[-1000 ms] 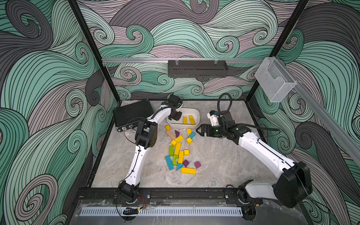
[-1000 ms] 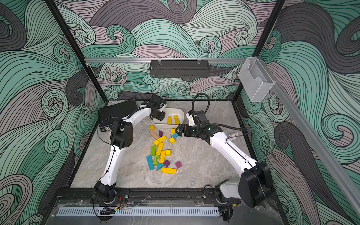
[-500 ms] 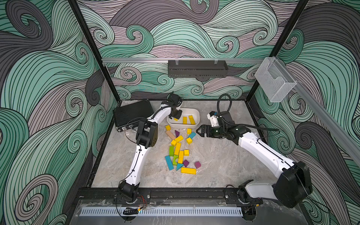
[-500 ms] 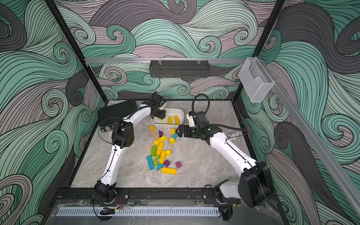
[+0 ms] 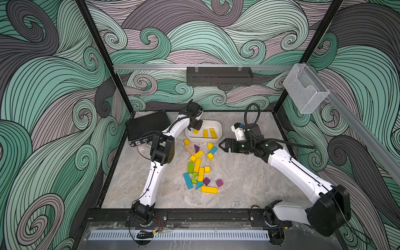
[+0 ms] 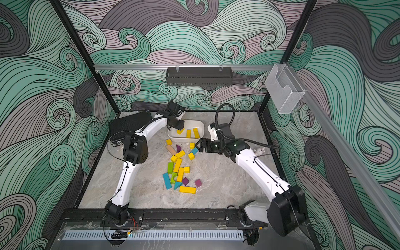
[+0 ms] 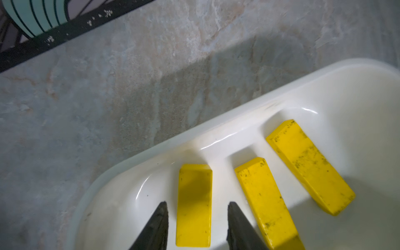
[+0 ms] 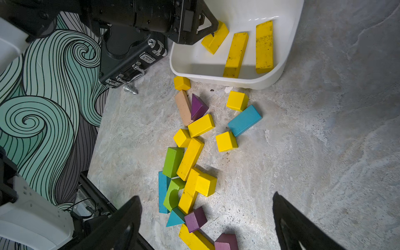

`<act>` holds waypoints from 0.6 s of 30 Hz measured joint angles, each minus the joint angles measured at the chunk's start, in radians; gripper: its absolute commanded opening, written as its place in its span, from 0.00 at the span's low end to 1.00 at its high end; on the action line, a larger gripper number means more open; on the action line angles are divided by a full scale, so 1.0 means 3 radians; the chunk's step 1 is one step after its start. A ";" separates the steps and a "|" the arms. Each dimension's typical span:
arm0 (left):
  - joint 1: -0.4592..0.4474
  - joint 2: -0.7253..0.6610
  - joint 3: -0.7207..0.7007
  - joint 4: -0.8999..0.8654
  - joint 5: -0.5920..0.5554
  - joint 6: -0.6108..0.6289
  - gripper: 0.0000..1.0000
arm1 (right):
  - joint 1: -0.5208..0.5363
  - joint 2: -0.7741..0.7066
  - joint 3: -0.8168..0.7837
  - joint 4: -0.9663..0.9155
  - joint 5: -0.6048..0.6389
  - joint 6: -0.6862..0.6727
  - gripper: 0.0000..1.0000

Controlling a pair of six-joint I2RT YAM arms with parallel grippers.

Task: Pick out the yellow building blocks
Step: Place the building block in the storage box, then pick up the building block from the center of the board.

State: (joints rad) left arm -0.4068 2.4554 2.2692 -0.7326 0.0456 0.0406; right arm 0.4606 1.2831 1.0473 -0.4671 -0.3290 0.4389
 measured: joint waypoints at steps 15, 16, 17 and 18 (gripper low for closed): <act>-0.0020 -0.0960 -0.0404 0.0102 0.0086 0.0005 0.52 | -0.0001 -0.0127 -0.0156 -0.0122 -0.0205 0.0024 0.91; -0.0024 -0.1029 -0.0495 0.0112 0.0098 0.0008 0.56 | 0.0000 -0.0130 -0.0163 -0.0140 -0.0223 0.0024 0.90; -0.0027 -0.1122 -0.0629 0.0141 0.0113 0.0010 0.61 | -0.0001 -0.0132 -0.0173 -0.0154 -0.0240 0.0024 0.89; -0.0027 -0.1198 -0.0738 0.0156 0.0125 -0.0001 0.61 | 0.0000 -0.0139 -0.0186 -0.0169 -0.0256 0.0022 0.88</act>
State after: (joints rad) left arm -0.4149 2.0960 2.0480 -0.6857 0.0830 0.0402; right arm 0.4606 1.2415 0.9916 -0.5179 -0.4057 0.4454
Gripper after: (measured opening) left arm 0.586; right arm 0.894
